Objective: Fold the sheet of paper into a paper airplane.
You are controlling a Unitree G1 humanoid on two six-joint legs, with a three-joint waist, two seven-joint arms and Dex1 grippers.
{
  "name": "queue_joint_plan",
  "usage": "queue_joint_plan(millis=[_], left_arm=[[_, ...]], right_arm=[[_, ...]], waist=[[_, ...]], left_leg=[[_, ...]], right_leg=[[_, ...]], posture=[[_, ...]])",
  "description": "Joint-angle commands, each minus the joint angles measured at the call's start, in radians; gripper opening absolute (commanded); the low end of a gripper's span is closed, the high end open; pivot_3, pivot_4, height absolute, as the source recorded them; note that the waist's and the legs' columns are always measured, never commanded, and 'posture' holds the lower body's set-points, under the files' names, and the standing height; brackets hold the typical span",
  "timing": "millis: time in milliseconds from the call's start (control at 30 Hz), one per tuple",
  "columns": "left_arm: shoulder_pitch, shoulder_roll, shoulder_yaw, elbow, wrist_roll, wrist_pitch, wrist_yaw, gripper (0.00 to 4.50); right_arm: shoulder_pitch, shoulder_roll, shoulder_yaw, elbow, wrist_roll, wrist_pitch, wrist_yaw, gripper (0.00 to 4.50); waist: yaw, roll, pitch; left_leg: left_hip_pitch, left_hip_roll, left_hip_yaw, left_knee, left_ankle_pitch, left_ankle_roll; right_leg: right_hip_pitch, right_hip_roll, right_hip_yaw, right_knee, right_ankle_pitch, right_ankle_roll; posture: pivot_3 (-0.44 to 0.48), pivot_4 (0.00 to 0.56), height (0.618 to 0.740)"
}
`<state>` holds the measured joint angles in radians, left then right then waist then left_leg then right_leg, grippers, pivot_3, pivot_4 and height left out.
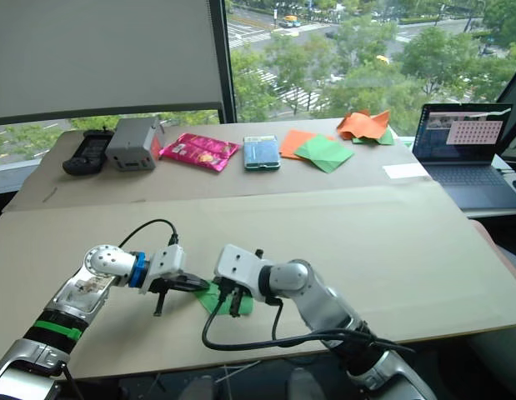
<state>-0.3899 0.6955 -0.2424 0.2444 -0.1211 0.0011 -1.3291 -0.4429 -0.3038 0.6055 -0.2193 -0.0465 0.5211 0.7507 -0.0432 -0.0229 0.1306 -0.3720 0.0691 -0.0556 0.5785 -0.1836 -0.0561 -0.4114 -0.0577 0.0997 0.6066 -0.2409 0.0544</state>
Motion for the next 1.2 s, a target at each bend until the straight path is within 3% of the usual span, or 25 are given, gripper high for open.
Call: queue_joint_plan(millis=[33,567,1200], left_arm=[[0.018,-0.003,-0.028,-0.007,0.031,0.008,0.007,0.00],[0.035,-0.007,-0.032,-0.065,0.030,0.050,0.030,0.00],[0.014,0.008,-0.056,-0.009,0.061,0.035,0.033,0.00]], right_arm=[[0.016,0.013,0.016,0.034,-0.028,-0.056,-0.021,0.05],[0.059,0.047,-0.034,0.077,-0.042,-0.028,-0.048,0.05],[0.111,-0.060,0.000,0.085,-0.082,0.097,-0.018,0.05]], waist=[[0.002,0.000,0.000],[0.001,0.000,0.000],[0.007,0.005,-0.005]], left_leg=[[0.000,0.000,0.000,0.000,-0.001,-0.001],[0.001,0.000,0.000,0.000,-0.001,-0.002],[0.002,0.000,0.000,0.001,-0.002,-0.003]], right_leg=[[0.000,0.000,0.000,0.000,0.000,0.000],[0.002,0.000,0.000,-0.001,0.000,0.000],[0.007,-0.001,0.000,-0.011,0.000,0.000]], posture=[[0.000,0.150,0.725],[0.000,0.150,0.725],[0.000,0.150,0.725]])
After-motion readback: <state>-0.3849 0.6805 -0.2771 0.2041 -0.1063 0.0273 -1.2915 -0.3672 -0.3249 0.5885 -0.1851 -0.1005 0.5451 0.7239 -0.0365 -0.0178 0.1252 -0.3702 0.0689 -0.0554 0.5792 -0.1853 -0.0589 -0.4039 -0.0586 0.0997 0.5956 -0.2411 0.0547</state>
